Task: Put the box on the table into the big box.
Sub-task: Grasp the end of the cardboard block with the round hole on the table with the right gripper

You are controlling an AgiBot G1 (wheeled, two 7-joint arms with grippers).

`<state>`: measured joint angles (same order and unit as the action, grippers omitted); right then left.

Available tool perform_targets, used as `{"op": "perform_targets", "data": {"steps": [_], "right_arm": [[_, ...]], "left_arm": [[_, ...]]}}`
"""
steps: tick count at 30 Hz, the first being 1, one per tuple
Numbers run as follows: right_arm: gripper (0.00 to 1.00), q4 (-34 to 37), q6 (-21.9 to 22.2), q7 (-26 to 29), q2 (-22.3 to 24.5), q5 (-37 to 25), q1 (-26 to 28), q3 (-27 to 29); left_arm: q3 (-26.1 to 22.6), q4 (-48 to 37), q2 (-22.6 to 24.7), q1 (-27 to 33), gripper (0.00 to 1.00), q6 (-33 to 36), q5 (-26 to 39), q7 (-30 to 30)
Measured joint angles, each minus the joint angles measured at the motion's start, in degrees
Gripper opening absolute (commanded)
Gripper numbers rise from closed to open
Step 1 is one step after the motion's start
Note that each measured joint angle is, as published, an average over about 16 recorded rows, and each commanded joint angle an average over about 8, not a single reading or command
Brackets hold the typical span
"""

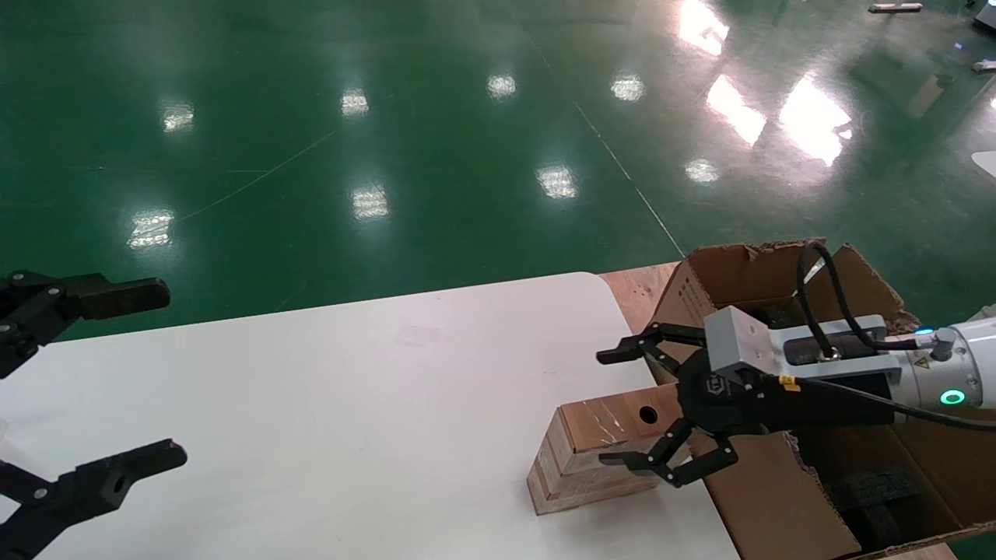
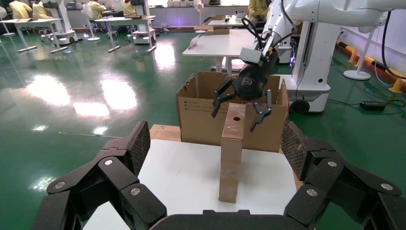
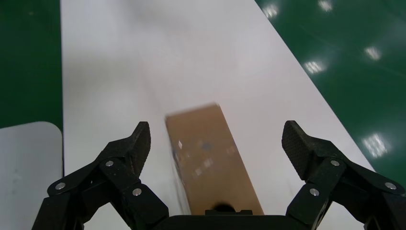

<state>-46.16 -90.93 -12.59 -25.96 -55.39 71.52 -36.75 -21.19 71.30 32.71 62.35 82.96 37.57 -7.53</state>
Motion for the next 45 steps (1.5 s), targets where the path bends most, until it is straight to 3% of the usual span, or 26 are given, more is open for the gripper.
{"op": "perform_targets", "data": {"steps": [11,45], "right_arm": [[1.00,4.8,-0.1,-2.5,0.8,-0.2,3.0,-5.7],[1.00,8.7,-0.1,-6.8,1.4,5.7,9.0,-20.7]], "left_arm": [[0.0,0.0,0.0,0.0,1.00,0.0,0.0,0.0],[0.0,0.0,0.0,0.0,1.00,0.0,0.0,0.0]]}}
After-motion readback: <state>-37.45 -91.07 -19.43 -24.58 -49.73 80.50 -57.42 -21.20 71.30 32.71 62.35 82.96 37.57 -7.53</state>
